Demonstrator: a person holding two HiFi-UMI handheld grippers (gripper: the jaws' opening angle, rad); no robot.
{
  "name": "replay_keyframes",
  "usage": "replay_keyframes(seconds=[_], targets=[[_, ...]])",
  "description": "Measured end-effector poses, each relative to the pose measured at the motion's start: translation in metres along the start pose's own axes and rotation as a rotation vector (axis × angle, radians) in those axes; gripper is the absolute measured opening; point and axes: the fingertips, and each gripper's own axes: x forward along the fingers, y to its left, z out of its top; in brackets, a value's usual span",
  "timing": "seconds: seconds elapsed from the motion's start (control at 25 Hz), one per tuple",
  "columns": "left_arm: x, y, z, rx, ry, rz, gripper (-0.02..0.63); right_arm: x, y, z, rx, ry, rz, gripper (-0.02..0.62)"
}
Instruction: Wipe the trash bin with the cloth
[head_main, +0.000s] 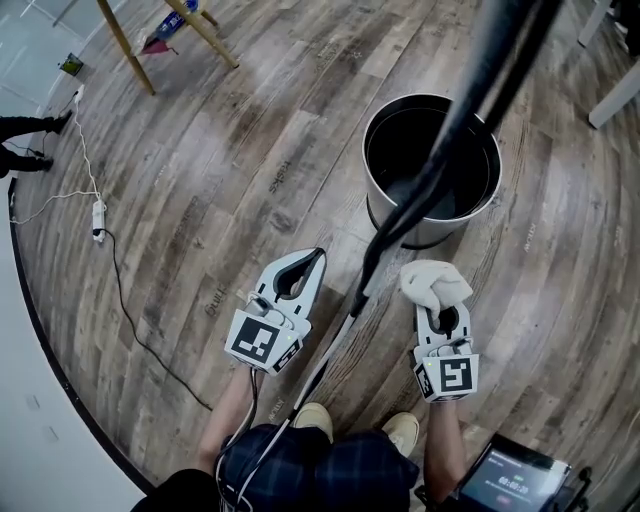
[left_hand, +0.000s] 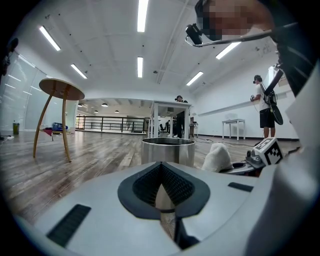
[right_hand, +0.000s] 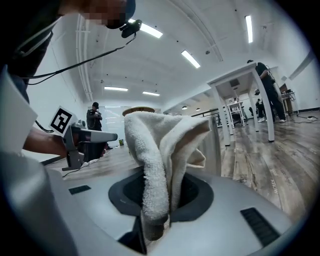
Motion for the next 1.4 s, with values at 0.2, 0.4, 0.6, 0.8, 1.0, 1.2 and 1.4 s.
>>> replay_keyframes(seconds=[0.2, 0.4, 0.6, 0.8, 1.0, 1.2, 1.4], targets=[[-0.007, -0.002, 0.005, -0.005, -0.008, -0.004, -0.003, -0.002, 0.011, 0.014, 0.011, -0.011, 0.009, 0.09], [-0.015, 0.01, 0.027, -0.017, -0.04, 0.029, -0.003, -0.005, 0.012, 0.046, -0.026, -0.023, 0.018, 0.089], [-0.031, 0.013, 0.066, -0.009, -0.043, 0.052, -0.003, -0.017, 0.017, 0.091, -0.044, -0.036, 0.009, 0.09], [-0.051, 0.01, 0.131, 0.009, -0.038, 0.056, -0.003, -0.032, 0.037, 0.167, -0.065, -0.047, 0.035, 0.091], [-0.086, -0.004, 0.223, 0.03, -0.026, 0.067, -0.003, -0.066, 0.058, 0.256, -0.051, -0.037, 0.016, 0.091], [-0.126, -0.017, 0.306, 0.033, -0.013, 0.085, -0.003, -0.096, 0.08, 0.338, -0.057, -0.021, 0.021, 0.091], [-0.16, -0.032, 0.391, 0.011, -0.019, 0.095, -0.003, -0.126, 0.103, 0.422, -0.072, -0.011, 0.035, 0.091]])
